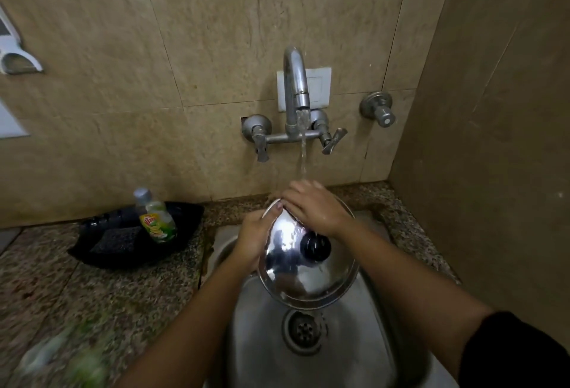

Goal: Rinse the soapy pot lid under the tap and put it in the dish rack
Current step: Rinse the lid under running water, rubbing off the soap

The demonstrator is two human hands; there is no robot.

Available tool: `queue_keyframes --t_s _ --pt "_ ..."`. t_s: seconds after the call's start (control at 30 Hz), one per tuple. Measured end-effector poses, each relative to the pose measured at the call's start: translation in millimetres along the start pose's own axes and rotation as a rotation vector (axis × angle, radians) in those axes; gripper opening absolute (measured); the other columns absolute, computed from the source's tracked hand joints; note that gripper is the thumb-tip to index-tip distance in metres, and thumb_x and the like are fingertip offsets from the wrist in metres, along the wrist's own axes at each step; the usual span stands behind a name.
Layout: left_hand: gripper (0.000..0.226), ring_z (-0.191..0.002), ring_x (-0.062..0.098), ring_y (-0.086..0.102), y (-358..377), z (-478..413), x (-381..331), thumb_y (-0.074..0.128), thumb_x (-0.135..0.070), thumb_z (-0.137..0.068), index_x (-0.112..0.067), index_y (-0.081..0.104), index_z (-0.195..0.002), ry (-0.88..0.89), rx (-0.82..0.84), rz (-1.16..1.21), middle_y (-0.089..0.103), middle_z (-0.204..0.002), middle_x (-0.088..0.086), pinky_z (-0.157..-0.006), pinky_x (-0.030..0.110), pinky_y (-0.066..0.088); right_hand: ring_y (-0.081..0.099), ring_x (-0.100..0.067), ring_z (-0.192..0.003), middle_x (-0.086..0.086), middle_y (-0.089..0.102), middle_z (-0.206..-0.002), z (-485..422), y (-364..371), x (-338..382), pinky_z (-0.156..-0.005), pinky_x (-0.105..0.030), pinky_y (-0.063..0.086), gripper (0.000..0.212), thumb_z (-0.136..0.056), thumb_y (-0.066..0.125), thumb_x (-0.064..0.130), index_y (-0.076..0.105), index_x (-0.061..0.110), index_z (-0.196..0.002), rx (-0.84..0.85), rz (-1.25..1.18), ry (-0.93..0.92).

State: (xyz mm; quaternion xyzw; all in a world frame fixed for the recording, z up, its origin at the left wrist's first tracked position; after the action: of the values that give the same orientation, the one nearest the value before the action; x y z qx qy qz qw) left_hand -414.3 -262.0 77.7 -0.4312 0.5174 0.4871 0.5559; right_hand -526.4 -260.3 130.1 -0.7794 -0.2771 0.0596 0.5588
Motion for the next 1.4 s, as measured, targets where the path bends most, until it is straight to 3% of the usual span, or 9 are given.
queue_keyframes --t_s 0.17,0.33,0.4,0.5,0.7,0.9,1.07,1.3,1.4 --pt "0.025 -0.071 0.023 0.069 -18 0 14 0.059 -0.027 -0.091 -0.005 0.070 -0.090 -0.119 -0.001 0.190 0.073 -0.079 0.011 -0.067 0.031 0.054 0.059 -0.019 -0.089 0.000 0.063 -0.099 10 -14 -64 -0.077 -0.041 0.049 0.025 -0.097 0.045 0.039 0.064 0.023 -0.103 -0.210 -0.270 0.411" --pt "0.014 -0.081 0.027 0.066 -7 -6 4 0.063 -0.011 -0.087 -0.002 0.070 -0.094 -0.126 0.211 0.047 0.073 -0.086 0.014 -0.073 0.032 0.052 0.049 -0.004 -0.088 0.009 0.057 -0.095 -14 0 4 -0.076 -0.021 0.038 0.029 -0.095 0.052 0.036 0.067 0.022 -0.116 0.088 -0.173 -0.018" --pt "0.018 -0.084 0.032 0.065 -12 -4 5 0.064 -0.015 -0.087 0.000 0.070 -0.094 -0.105 0.137 0.050 0.072 -0.090 0.019 -0.075 0.035 0.052 0.053 -0.003 -0.087 0.015 0.058 -0.094 -7 1 -17 -0.081 -0.020 0.044 0.029 -0.092 0.056 0.038 0.067 0.027 -0.116 0.021 -0.349 0.128" --pt "0.030 -0.089 0.038 0.066 -22 1 14 0.064 -0.020 -0.087 0.006 0.067 -0.103 -0.143 0.035 0.184 0.069 -0.099 0.026 -0.086 0.047 0.052 0.063 -0.012 -0.099 0.007 0.070 -0.104 18 0 -66 -0.093 -0.043 0.050 0.025 -0.093 0.055 0.036 0.067 0.028 -0.113 -0.199 -0.644 0.497" --pt "0.026 -0.086 0.035 0.067 -9 -2 1 0.070 -0.021 -0.081 0.000 0.070 -0.097 -0.147 0.183 0.010 0.071 -0.098 0.026 -0.080 0.042 0.052 0.054 -0.004 -0.086 0.016 0.055 -0.089 4 -5 -24 -0.077 -0.020 0.043 0.031 -0.094 0.052 0.040 0.062 0.035 -0.123 -0.067 -0.395 0.229" --pt "0.022 -0.067 0.023 0.071 -16 9 13 0.060 -0.020 -0.090 -0.001 0.067 -0.098 -0.196 0.017 0.233 0.075 -0.076 0.010 -0.057 0.028 0.056 0.065 -0.016 -0.091 0.005 0.072 -0.099 34 -20 -77 -0.080 -0.038 0.053 0.032 -0.091 0.051 0.049 0.069 0.030 -0.109 -0.362 -0.407 0.667" --pt "0.033 -0.071 0.025 0.068 -19 0 9 0.066 -0.035 -0.086 -0.002 0.069 -0.088 -0.142 -0.086 0.087 0.072 -0.080 0.012 -0.061 0.026 0.053 0.056 -0.027 -0.090 -0.009 0.062 -0.095 4 -19 -33 -0.072 -0.037 0.043 0.032 -0.097 0.046 0.037 0.067 0.018 -0.113 -0.258 -0.084 0.320" --pt "0.046 -0.086 0.032 0.063 -42 0 57 0.064 -0.048 -0.083 -0.005 0.065 -0.100 -0.361 -0.445 0.384 0.067 -0.094 0.014 -0.078 0.041 0.054 0.024 -0.015 -0.144 0.003 0.031 -0.155 38 4 -44 -0.115 -0.040 0.019 0.049 -0.101 0.030 0.036 0.029 0.024 -0.148 -0.166 -0.013 0.399" --pt "0.047 -0.078 0.027 0.059 -36 1 63 0.061 -0.049 -0.085 -0.008 0.058 -0.108 -0.443 -0.500 0.545 0.060 -0.090 0.010 -0.064 0.035 0.052 0.014 -0.013 -0.147 0.002 0.025 -0.158 59 15 -43 -0.117 -0.034 0.009 0.049 -0.102 0.029 0.033 0.025 0.020 -0.149 -0.144 0.000 0.426"
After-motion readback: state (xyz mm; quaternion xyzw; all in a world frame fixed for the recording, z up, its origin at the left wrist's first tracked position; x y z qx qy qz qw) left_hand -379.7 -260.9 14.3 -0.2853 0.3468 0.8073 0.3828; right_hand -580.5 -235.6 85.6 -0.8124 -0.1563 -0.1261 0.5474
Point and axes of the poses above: each hand's wrist, its own z-axis away from the middle knuckle, its own y-axis out of the palm, x = y × z, the point moved 8 cm from there along -z, towards the middle knuckle
